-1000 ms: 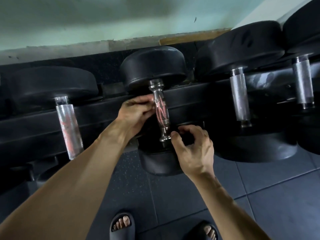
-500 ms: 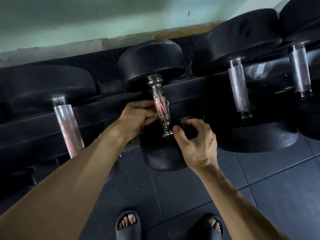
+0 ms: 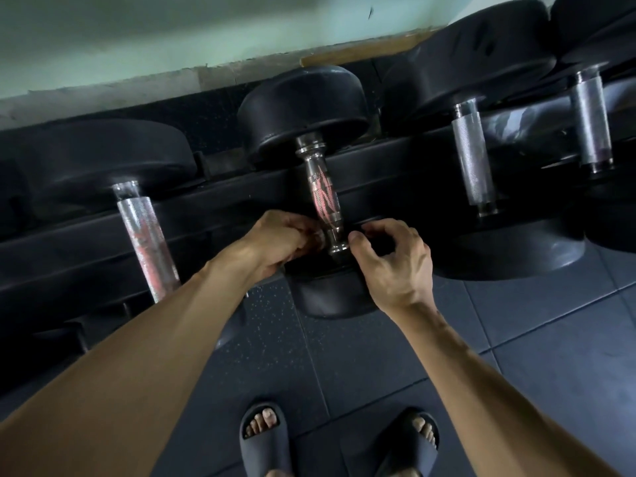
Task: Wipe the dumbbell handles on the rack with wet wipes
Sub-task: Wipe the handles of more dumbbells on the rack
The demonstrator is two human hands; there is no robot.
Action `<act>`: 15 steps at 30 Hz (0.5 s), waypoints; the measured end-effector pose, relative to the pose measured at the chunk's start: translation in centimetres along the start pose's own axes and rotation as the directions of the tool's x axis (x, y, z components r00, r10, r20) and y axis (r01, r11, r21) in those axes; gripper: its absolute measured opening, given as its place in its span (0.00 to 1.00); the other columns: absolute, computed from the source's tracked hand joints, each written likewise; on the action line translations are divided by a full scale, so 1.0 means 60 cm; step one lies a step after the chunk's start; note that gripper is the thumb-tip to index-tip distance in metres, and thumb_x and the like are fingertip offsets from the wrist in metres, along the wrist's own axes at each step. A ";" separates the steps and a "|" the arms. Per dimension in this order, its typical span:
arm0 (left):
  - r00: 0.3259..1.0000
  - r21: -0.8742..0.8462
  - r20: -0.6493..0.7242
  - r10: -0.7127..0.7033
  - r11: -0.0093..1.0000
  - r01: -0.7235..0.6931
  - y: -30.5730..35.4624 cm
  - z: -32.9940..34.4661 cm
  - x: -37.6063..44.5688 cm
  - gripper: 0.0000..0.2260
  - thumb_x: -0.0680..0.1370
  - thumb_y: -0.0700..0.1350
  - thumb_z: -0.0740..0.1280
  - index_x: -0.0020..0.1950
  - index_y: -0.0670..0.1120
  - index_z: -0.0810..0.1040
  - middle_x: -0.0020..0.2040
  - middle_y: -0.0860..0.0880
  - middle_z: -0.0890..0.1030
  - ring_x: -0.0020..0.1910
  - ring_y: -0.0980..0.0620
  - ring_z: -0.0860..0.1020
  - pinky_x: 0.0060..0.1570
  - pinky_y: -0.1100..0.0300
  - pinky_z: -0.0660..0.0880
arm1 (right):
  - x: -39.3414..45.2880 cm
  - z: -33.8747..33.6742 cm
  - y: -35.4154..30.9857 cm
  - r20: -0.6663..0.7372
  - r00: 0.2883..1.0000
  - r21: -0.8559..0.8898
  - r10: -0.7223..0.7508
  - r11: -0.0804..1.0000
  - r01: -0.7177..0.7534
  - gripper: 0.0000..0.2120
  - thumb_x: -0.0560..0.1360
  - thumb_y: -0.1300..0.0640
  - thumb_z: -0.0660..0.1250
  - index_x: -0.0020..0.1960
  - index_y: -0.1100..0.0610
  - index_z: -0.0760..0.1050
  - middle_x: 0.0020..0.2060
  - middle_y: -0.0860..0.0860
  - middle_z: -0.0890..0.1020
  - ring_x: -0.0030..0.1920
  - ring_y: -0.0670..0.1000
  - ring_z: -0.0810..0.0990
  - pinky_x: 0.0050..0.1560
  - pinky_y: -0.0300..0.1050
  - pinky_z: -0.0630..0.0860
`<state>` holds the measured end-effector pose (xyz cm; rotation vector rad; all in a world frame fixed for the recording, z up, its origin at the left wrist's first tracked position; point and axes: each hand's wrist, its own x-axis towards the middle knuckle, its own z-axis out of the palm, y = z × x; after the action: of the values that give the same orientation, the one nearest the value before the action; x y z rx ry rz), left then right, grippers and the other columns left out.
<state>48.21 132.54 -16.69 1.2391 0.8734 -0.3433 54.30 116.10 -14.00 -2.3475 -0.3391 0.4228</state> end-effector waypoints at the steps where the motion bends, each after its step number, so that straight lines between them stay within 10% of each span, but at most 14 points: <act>1: 1.000 -0.031 -0.025 0.003 1.000 -0.004 0.000 0.002 0.000 0.10 0.75 0.29 0.68 0.53 0.38 0.83 0.50 0.40 0.85 0.49 0.46 0.84 0.56 0.55 0.80 | -0.001 0.000 0.000 0.003 1.000 -0.006 0.001 1.000 -0.001 0.25 0.65 0.35 0.60 0.49 0.51 0.81 0.48 0.44 0.82 0.54 0.48 0.77 0.51 0.41 0.70; 6: 0.972 -0.512 -0.236 -0.014 0.852 -0.112 0.025 0.004 0.005 0.10 0.74 0.27 0.68 0.53 0.38 0.81 0.41 0.46 0.85 0.40 0.54 0.85 0.42 0.64 0.81 | -0.004 0.002 -0.005 0.005 1.000 -0.001 0.017 1.000 -0.017 0.23 0.67 0.38 0.61 0.51 0.53 0.81 0.50 0.45 0.82 0.56 0.49 0.77 0.55 0.43 0.72; 11: 0.987 -0.166 -0.148 -0.067 0.985 0.042 0.006 0.016 -0.029 0.08 0.75 0.29 0.69 0.44 0.41 0.83 0.39 0.45 0.85 0.30 0.55 0.82 0.32 0.64 0.78 | -0.025 0.009 -0.009 -0.081 0.996 0.025 0.042 0.999 -0.040 0.33 0.64 0.32 0.55 0.57 0.51 0.79 0.55 0.45 0.79 0.57 0.46 0.74 0.54 0.43 0.68; 15: 0.949 -0.626 -0.316 -0.024 0.757 -0.189 0.048 -0.004 -0.006 0.09 0.75 0.29 0.68 0.42 0.42 0.81 0.39 0.48 0.84 0.40 0.54 0.84 0.39 0.65 0.80 | -0.024 0.007 -0.005 -0.074 0.997 0.029 0.036 0.999 -0.034 0.33 0.64 0.32 0.55 0.57 0.52 0.79 0.56 0.45 0.79 0.57 0.46 0.74 0.53 0.42 0.67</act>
<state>49.79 133.63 -14.46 0.6691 1.0788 0.2385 52.77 116.04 -13.76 -2.3383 -0.2555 0.3538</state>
